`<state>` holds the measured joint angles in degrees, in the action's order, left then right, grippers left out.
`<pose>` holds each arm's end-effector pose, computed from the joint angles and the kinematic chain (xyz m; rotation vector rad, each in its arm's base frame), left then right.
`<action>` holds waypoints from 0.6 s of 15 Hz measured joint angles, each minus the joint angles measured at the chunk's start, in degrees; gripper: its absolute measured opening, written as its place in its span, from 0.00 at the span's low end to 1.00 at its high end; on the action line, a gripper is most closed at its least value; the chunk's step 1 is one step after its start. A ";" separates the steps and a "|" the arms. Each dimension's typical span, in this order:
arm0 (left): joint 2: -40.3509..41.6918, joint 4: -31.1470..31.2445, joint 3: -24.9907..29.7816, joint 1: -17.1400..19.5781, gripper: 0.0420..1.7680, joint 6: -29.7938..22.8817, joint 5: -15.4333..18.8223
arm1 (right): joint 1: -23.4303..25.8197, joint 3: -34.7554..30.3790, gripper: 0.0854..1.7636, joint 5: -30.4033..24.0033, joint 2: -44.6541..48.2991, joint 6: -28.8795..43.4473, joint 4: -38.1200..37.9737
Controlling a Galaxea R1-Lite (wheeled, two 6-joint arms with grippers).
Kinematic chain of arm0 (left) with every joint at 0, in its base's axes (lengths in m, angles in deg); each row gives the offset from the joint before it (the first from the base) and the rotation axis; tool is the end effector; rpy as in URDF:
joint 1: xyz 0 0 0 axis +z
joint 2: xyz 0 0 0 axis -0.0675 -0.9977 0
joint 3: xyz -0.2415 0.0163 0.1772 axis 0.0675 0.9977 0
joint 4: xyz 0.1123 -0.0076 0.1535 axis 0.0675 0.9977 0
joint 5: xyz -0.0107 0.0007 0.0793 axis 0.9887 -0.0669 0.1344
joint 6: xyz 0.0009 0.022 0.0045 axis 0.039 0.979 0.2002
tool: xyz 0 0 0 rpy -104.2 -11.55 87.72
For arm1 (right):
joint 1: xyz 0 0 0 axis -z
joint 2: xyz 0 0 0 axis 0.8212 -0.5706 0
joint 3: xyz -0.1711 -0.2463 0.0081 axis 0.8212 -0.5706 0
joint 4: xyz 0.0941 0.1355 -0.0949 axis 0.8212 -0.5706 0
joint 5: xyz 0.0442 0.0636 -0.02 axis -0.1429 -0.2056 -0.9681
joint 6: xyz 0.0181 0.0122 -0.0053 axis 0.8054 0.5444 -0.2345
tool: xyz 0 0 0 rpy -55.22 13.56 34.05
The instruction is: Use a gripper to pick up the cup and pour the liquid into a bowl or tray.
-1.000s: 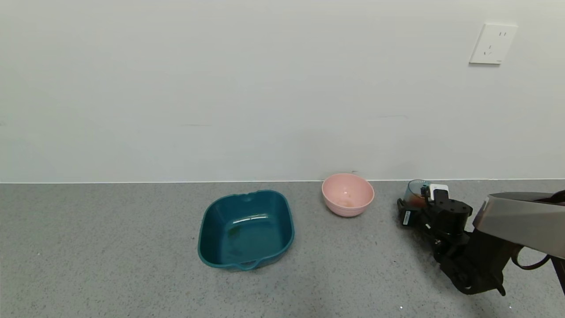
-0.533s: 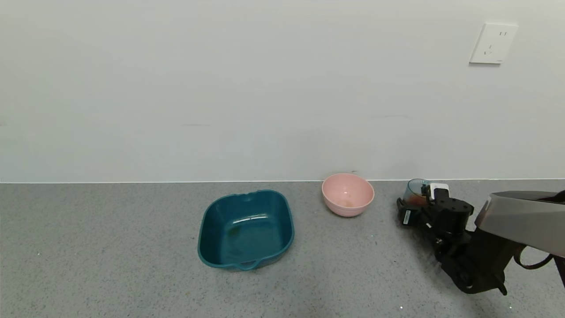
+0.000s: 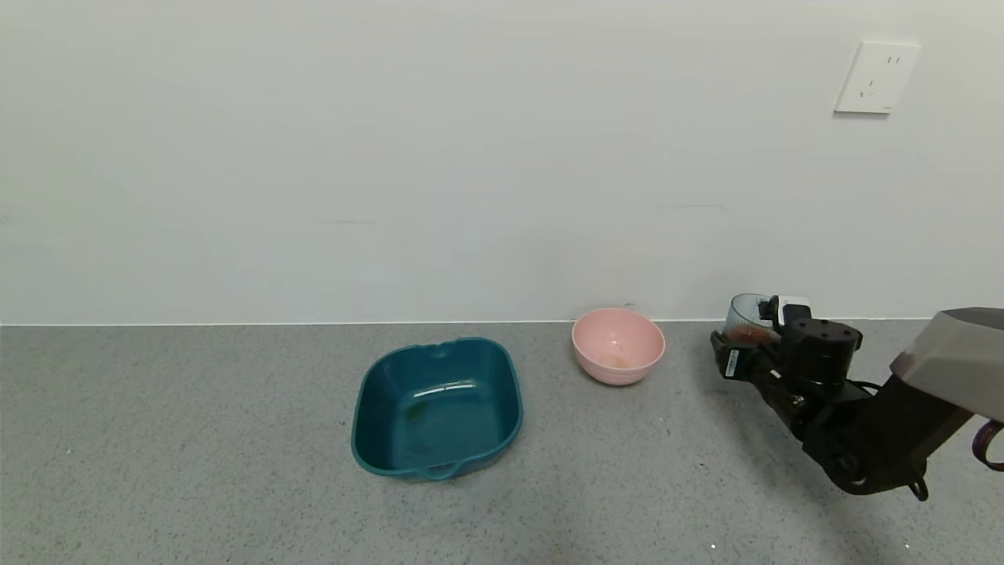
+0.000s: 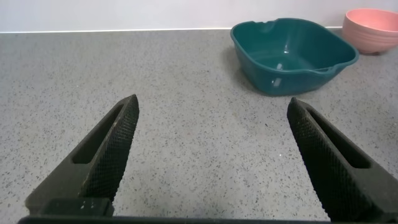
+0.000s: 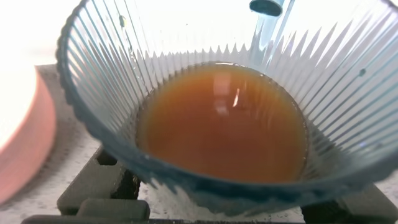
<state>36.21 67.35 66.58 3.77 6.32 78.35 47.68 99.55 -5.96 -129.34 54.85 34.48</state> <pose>-0.0228 0.0000 0.0755 0.0001 -0.0001 -0.0019 0.3900 0.0458 0.0451 0.0509 0.1629 -0.1297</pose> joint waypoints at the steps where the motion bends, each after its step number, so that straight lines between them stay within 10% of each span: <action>1: 0.00 0.00 0.00 0.00 0.97 0.00 0.00 | -0.13 0.46 0.76 -0.04 1.22 -0.05 -1.51; 9: 0.00 0.00 0.00 0.00 0.97 0.00 0.00 | -1.88 5.60 0.76 -1.50 7.97 -2.73 -12.42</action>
<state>36.21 67.35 66.58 3.77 6.32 78.35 45.81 105.15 -7.46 -121.37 52.12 22.06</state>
